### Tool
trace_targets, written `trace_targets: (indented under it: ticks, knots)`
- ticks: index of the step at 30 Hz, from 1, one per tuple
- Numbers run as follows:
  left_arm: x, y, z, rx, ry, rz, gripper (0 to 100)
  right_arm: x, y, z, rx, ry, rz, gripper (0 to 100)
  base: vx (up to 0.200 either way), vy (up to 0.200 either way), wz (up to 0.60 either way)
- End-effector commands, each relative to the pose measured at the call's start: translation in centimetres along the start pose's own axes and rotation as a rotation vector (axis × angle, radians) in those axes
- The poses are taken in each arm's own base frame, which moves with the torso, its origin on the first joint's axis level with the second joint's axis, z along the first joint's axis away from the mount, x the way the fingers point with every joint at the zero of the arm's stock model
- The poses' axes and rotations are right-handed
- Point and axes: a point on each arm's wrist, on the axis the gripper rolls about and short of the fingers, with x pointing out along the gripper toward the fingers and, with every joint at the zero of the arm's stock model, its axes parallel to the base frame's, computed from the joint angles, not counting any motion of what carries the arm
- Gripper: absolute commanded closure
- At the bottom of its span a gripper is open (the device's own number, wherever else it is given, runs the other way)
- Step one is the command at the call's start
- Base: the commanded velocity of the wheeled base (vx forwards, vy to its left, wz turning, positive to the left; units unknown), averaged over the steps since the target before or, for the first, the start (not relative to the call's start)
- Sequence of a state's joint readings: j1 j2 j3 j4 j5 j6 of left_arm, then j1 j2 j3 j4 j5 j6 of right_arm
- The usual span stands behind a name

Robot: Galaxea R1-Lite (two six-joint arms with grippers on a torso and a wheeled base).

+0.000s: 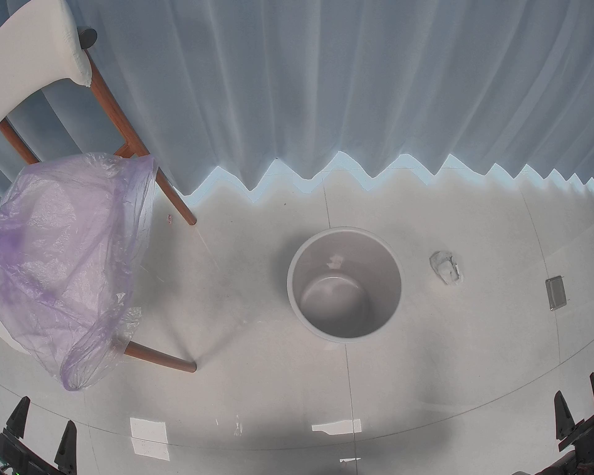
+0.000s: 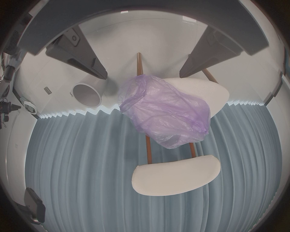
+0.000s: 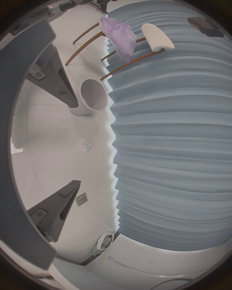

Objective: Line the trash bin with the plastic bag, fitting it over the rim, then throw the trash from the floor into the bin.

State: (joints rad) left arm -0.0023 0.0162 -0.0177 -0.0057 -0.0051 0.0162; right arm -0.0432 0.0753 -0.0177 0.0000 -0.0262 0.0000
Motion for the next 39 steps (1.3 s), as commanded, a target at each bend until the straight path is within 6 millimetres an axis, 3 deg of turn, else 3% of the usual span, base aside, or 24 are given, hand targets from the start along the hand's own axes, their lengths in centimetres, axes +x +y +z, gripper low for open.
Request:
trace_targets:
  ticks: [1, 39]
  knots:
    - [0.00, -0.02, -0.51, 0.002, 0.000, -0.002, 0, 0.13, 0.00, -0.49, 0.000, 0.017, 0.000, 0, 0.000, 0.000, 0.00]
    - [0.00, 0.01, -0.48, 0.007, -0.003, 0.012, 0, 0.13, 0.00, -0.49, 0.000, 0.017, 0.000, 0, 0.000, 0.000, 0.00]
